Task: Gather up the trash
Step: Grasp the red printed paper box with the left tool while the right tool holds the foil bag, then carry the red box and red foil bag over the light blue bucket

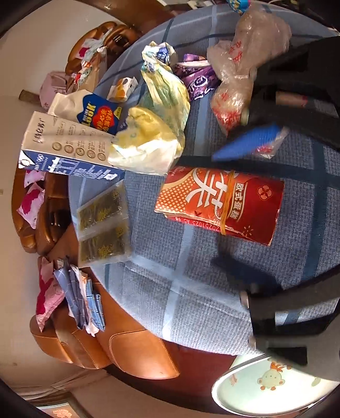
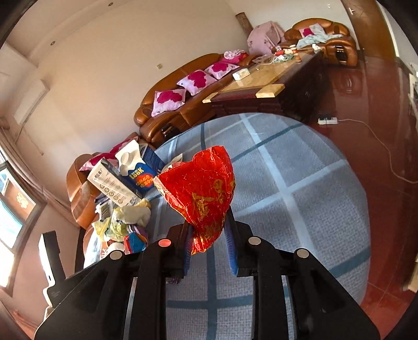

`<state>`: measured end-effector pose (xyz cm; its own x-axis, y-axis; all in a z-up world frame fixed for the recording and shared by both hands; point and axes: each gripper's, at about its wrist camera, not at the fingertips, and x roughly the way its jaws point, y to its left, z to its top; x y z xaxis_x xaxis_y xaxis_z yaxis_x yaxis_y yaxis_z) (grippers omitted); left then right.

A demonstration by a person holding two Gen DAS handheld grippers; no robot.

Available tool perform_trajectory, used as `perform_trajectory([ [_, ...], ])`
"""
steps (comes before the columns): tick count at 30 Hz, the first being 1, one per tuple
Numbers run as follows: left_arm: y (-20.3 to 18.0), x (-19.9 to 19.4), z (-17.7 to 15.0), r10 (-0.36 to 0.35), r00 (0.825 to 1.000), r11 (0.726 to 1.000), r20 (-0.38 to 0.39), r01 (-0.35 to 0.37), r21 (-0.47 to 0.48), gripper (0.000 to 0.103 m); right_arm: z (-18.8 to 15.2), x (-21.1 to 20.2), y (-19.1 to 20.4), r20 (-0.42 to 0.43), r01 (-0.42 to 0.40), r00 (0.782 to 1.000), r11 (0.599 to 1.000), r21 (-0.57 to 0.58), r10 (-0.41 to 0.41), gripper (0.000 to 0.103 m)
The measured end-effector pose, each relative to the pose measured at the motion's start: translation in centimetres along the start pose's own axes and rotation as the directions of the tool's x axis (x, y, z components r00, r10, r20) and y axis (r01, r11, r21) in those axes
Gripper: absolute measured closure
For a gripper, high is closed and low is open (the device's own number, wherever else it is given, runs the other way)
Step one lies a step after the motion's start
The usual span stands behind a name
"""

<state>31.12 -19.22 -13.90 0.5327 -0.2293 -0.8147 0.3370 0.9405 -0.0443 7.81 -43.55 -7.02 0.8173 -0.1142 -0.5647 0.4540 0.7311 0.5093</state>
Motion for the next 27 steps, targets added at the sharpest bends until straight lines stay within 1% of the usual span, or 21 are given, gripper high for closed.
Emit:
perform_trajectory([
  [1,0.0,-0.2,-0.1,-0.008,1.0,1.0,0.003,0.008,0.009,0.057,-0.1,0.0,0.0,-0.003,-0.002,1.0,1.0,0.003,0.002,0.08],
  [4,0.3,-0.8,-0.7,-0.03,1.0,0.999,0.0,0.03,0.013,0.057,-0.4,-0.6,0.0,0.007,-0.01,1.0,1.0,0.012,0.009,0.08],
  [6,0.9,-1.5,-1.3,-0.046,0.999,0.999,-0.002,0.046,-0.006,0.057,-0.3,-1.2,0.3,0.019,-0.015,1.0,1.0,0.011,0.015,0.08],
  [9,1.6,-3.5,-2.2,-0.066,0.997,0.997,0.032,0.067,-0.033,0.057,-0.3,-2.5,0.7,0.043,-0.022,0.999,1.0,0.005,0.021,0.08],
  [13,2.3,-6.7,-3.5,-0.056,0.995,0.998,0.088,0.059,-0.032,0.057,-0.8,-4.1,1.4,0.057,-0.042,0.998,0.999,-0.005,0.042,0.08],
  [16,3.0,-9.0,-4.7,-0.036,0.992,0.999,0.119,0.04,-0.027,0.057,-1.5,-4.9,2.5,0.053,-0.06,0.997,0.998,-0.026,0.061,0.08],
  [23,4.8,-12.8,-7.9,-0.006,0.988,1.0,0.154,0.008,-0.013,0.057,-4.5,-5.1,5.8,-0.003,-0.094,0.996,0.991,-0.098,0.094,0.08],
  [27,6.4,-14.3,-9.8,0.004,0.987,1.0,0.16,0.001,-0.031,0.057,-6.0,-5.4,7.6,-0.026,-0.11,0.994,0.984,-0.137,0.108,0.08],
])
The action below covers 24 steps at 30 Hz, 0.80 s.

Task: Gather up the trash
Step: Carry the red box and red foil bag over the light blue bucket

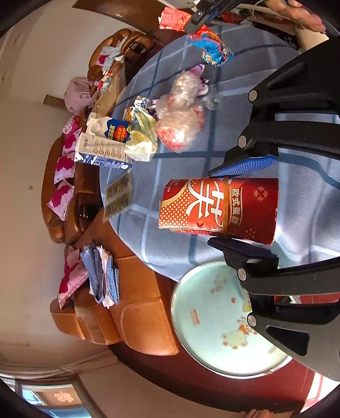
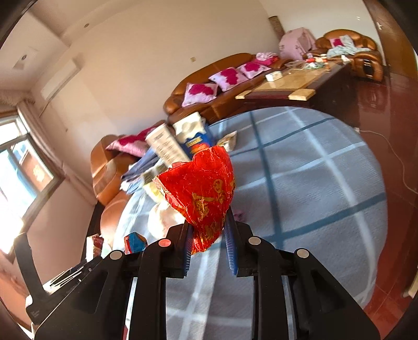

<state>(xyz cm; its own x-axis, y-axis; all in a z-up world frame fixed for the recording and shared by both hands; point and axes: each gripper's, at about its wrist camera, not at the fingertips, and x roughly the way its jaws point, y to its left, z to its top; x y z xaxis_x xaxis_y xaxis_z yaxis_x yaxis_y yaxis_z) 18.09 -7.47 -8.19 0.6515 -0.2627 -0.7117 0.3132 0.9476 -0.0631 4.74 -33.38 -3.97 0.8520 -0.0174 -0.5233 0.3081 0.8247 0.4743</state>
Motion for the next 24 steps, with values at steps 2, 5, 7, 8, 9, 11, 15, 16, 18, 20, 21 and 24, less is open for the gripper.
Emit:
perform_trajectory([
  [2,0.8,-0.6,-0.6,0.012,1.0,1.0,0.0,-0.012,-0.013,0.057,-0.6,-0.1,1.0,-0.009,-0.01,1.0,1.0,-0.024,0.01,0.08],
  [5,2.1,-1.8,-1.6,0.037,0.999,0.999,0.014,-0.037,-0.027,0.057,-1.6,0.0,2.6,-0.028,-0.03,0.999,0.998,-0.06,0.028,0.08],
  [7,2.8,-2.5,-2.0,0.045,0.999,0.998,0.018,-0.044,-0.039,0.057,-2.2,0.1,3.4,-0.04,-0.039,0.999,0.996,-0.077,0.036,0.08],
  [8,3.1,-2.8,-2.1,0.048,0.999,0.998,0.02,-0.047,-0.045,0.057,-2.6,0.1,4.1,-0.048,-0.045,0.998,0.995,-0.089,0.04,0.08],
  [9,3.6,-3.2,-2.4,0.054,0.998,0.997,0.024,-0.053,-0.052,0.057,-2.8,0.2,4.5,-0.052,-0.048,0.998,0.994,-0.098,0.043,0.08],
  [11,4.3,-3.9,-2.8,0.063,0.997,0.996,0.032,-0.061,-0.059,0.057,-3.4,0.2,5.5,-0.061,-0.057,0.997,0.991,-0.12,0.05,0.08],
  [15,6.0,-4.7,-3.4,0.08,0.996,0.994,0.036,-0.077,-0.084,0.057,-4.6,0.3,7.8,-0.079,-0.075,0.995,0.982,-0.175,0.062,0.08],
  [16,6.2,-4.9,-3.5,0.083,0.996,0.993,0.038,-0.079,-0.088,0.057,-4.9,0.4,8.3,-0.086,-0.081,0.994,0.979,-0.185,0.066,0.08],
  [18,6.8,-5.2,-3.7,0.087,0.995,0.992,0.042,-0.083,-0.098,0.057,-5.6,0.4,9.3,-0.096,-0.092,0.993,0.975,-0.203,0.073,0.08],
  [20,7.4,-5.4,-4.0,0.09,0.995,0.991,0.044,-0.085,-0.107,0.057,-6.1,0.6,10.3,-0.107,-0.103,0.991,0.97,-0.222,0.081,0.08],
  [21,7.8,-5.6,-4.1,0.093,0.995,0.99,0.046,-0.088,-0.113,0.057,-6.5,0.8,11.0,-0.115,-0.112,0.99,0.965,-0.237,0.087,0.08],
  [24,8.8,-5.8,-4.3,0.102,0.994,0.987,0.047,-0.096,-0.129,0.057,-7.3,1.0,12.6,-0.131,-0.133,0.986,0.954,-0.268,0.1,0.08],
])
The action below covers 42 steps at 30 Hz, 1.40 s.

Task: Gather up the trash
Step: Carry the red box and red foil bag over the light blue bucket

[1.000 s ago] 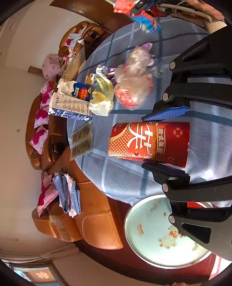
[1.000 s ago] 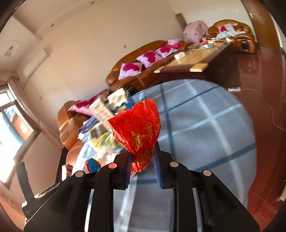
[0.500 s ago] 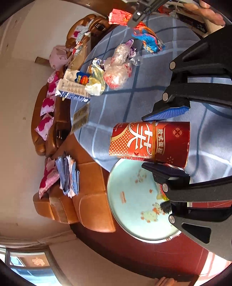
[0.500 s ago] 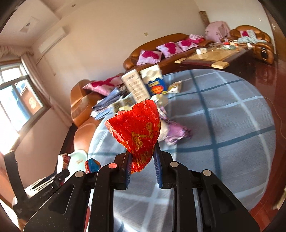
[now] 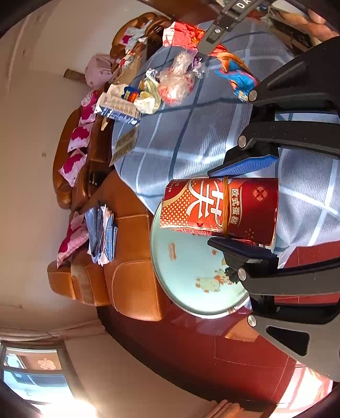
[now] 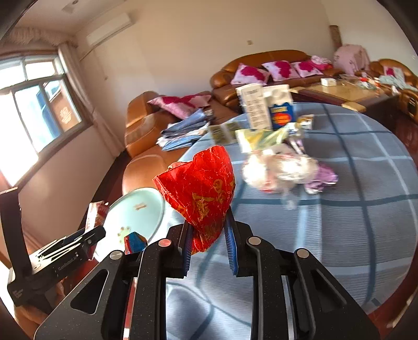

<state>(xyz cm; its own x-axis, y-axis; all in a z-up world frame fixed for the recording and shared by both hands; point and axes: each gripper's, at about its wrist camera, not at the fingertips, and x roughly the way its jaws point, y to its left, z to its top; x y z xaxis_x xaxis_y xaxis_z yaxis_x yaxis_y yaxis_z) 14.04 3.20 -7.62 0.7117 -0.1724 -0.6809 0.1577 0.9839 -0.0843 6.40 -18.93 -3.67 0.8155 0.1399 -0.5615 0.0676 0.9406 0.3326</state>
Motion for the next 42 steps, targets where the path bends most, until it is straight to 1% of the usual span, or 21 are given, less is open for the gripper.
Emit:
perform_trajectory([
  [9,3.2,-0.1,-0.3,0.033,0.999,0.998,0.002,-0.033,-0.048,0.057,-0.7,2.1,4.2,-0.038,-0.036,0.999,0.996,-0.08,0.033,0.08],
  [23,5.0,0.8,0.1,0.061,0.998,0.995,-0.002,-0.061,-0.074,0.057,-0.2,4.9,8.5,-0.048,-0.064,0.997,0.984,-0.168,0.057,0.08],
  [31,5.7,1.9,0.8,0.087,0.996,0.993,-0.01,-0.088,-0.081,0.057,0.5,7.4,10.7,-0.03,-0.038,0.999,0.97,-0.239,0.031,0.08],
  [35,6.1,2.8,1.1,0.093,0.995,0.992,-0.019,-0.094,-0.085,0.057,0.7,9.1,11.2,-0.048,-0.029,0.999,0.965,-0.261,0.017,0.08],
  [42,6.9,4.5,1.3,0.088,0.995,0.991,-0.047,-0.092,-0.095,0.057,0.5,11.7,11.8,-0.1,-0.042,0.995,0.96,-0.277,0.014,0.079],
])
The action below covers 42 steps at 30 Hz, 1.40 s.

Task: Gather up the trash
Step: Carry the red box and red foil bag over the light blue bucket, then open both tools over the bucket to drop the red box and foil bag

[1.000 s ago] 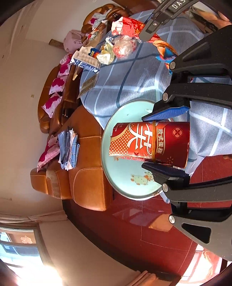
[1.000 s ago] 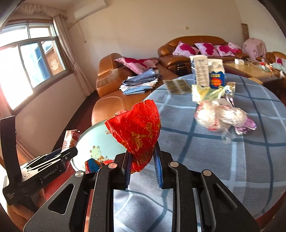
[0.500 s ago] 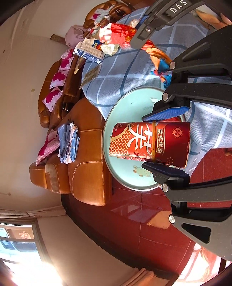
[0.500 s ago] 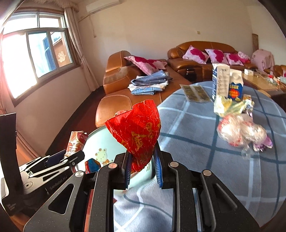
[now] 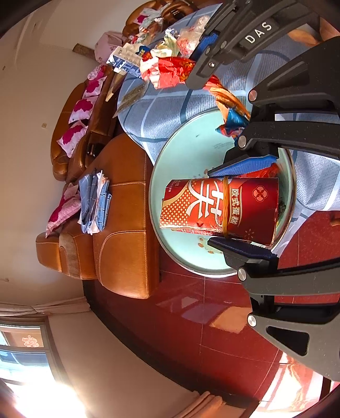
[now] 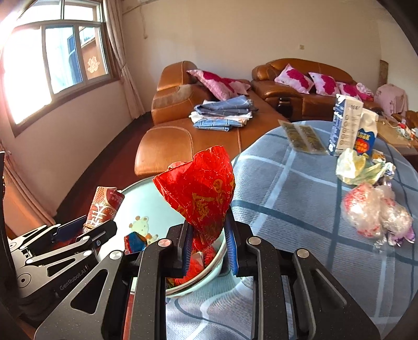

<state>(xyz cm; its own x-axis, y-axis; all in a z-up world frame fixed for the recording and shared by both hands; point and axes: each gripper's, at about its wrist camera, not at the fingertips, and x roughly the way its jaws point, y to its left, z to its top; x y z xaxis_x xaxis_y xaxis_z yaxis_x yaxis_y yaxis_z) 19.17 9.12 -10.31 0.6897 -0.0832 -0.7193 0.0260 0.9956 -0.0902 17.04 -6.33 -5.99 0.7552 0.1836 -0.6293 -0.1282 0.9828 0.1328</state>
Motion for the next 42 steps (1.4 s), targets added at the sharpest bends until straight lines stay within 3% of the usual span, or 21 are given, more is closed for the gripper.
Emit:
perform_trajectory([
  [7,0.3,1.4,0.3,0.0,1.0,1.0,-0.021,0.0,-0.003,0.057,0.1,2.2,0.4,-0.049,-0.031,0.998,1.0,-0.001,0.031,0.078],
  [13,0.4,2.3,0.5,0.006,0.999,1.0,-0.037,-0.006,-0.012,0.057,0.1,3.5,0.4,-0.085,-0.102,0.991,0.995,0.024,0.103,0.066],
  [31,0.1,3.3,0.3,0.021,0.998,1.0,-0.059,-0.021,0.003,0.056,-0.5,0.5,-1.8,-0.006,-0.09,0.996,0.988,0.122,0.092,0.066],
  [33,-0.1,3.3,0.2,0.033,0.998,0.999,-0.054,-0.033,0.016,0.05,-0.7,-0.4,-2.1,0.005,-0.087,0.996,0.988,0.124,0.087,0.066],
  [34,-0.2,3.2,0.3,0.042,0.998,0.999,-0.049,-0.041,0.021,0.034,-0.9,-0.7,-2.2,0.01,-0.086,0.996,0.988,0.126,0.086,0.066],
  [35,-0.4,3.0,0.3,0.055,0.998,0.998,-0.039,-0.054,0.026,0.026,-1.0,-0.9,-2.4,0.012,-0.086,0.996,0.988,0.129,0.085,0.066],
  [39,-1.1,1.7,0.2,0.087,0.996,0.995,-0.009,-0.086,0.052,0.016,-1.7,-2.0,-3.4,0.023,-0.073,0.997,0.984,0.163,0.07,0.065],
  [42,-1.7,0.9,0.0,0.09,0.996,0.995,-0.001,-0.09,0.05,0.015,-2.2,-2.9,-4.1,0.035,-0.049,0.998,0.982,0.182,0.044,0.06],
])
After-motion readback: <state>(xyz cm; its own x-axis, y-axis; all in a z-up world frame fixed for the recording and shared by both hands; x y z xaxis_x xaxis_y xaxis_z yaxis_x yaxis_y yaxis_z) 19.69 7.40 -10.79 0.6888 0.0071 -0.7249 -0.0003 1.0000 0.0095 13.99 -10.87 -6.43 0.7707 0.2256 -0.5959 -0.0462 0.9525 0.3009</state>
